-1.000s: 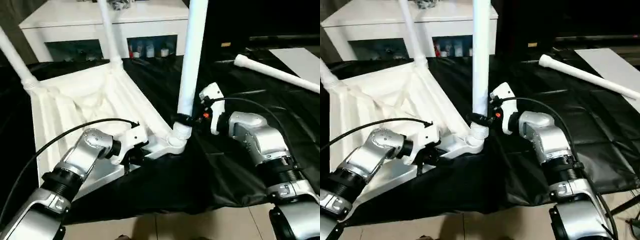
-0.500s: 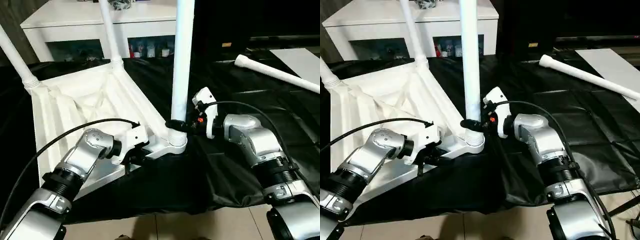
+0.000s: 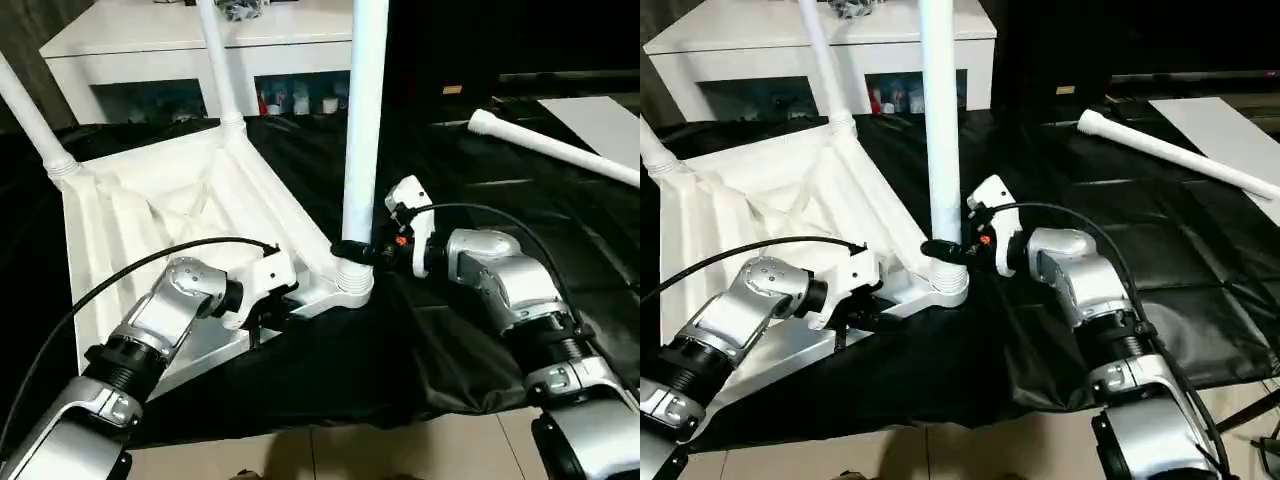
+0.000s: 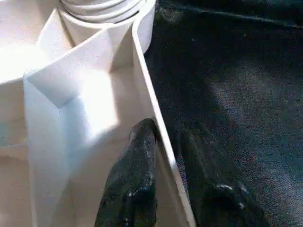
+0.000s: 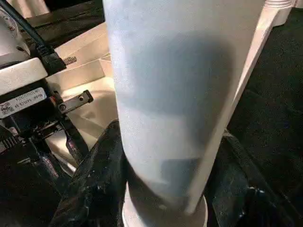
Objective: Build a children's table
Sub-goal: Insert table leg to table base
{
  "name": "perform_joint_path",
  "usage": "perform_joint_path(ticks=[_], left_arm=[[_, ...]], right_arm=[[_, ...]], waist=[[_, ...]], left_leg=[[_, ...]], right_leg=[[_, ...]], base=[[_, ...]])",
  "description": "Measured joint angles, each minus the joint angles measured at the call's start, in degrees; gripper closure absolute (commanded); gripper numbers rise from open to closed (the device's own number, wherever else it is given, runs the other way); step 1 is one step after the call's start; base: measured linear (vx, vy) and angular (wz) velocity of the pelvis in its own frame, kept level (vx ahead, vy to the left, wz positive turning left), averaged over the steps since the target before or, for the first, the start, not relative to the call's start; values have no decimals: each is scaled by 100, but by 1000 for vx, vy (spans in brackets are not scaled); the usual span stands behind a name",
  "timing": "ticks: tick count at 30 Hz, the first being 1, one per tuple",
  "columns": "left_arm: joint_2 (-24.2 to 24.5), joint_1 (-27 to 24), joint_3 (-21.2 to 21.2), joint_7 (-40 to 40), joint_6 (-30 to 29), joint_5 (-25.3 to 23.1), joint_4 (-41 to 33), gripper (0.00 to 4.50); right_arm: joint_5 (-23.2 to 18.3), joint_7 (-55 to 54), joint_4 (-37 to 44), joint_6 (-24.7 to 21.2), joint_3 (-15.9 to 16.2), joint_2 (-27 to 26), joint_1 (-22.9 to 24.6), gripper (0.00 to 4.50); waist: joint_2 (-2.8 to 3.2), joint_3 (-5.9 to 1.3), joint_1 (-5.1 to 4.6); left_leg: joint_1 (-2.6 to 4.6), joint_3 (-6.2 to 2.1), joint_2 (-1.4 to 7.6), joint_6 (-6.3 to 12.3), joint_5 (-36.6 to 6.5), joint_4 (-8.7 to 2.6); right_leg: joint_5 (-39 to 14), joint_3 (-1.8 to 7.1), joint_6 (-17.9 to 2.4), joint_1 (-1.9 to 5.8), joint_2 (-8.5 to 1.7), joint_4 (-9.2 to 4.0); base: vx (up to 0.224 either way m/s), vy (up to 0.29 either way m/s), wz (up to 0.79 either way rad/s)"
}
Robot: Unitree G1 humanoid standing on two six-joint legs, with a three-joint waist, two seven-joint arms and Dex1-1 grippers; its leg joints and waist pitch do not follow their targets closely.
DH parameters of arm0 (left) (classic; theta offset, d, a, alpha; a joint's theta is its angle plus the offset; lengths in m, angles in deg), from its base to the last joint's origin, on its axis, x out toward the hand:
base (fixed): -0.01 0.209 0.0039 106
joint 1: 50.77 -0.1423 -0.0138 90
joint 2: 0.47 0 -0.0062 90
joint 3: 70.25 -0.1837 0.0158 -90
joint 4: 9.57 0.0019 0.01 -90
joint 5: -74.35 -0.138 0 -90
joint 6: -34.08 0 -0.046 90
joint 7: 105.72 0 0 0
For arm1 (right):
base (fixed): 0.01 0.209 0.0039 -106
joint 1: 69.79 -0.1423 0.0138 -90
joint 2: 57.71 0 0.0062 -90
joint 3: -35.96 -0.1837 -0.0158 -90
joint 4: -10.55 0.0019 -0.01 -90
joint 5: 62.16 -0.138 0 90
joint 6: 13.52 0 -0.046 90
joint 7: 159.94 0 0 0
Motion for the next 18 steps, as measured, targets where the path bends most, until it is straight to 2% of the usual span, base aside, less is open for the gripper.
perform_joint_path(ticks=[6,14,18], left_arm=[[0,-7,2,12,0,1,0,385],[-1,-27,24,54,-6,6,-5,386],[-7,-42,25,52,-9,21,-21,386]], right_arm=[[-14,-46,-34,117,-77,-62,68,264],[-263,-270,-136,102,-411,-205,215,264],[-316,-316,89,98,-466,-190,420,264]], waist=[[0,0,-3],[2,-1,-31],[8,-5,-20]], left_leg=[[3,0,0,0,0,0],[6,-1,0,0,0,0],[6,-1,0,0,0,-1]], right_leg=[[0,0,0,2,0,1],[0,1,0,4,0,2],[0,0,0,5,0,-2]], base=[[0,0,0],[0,0,0],[0,0,0]])
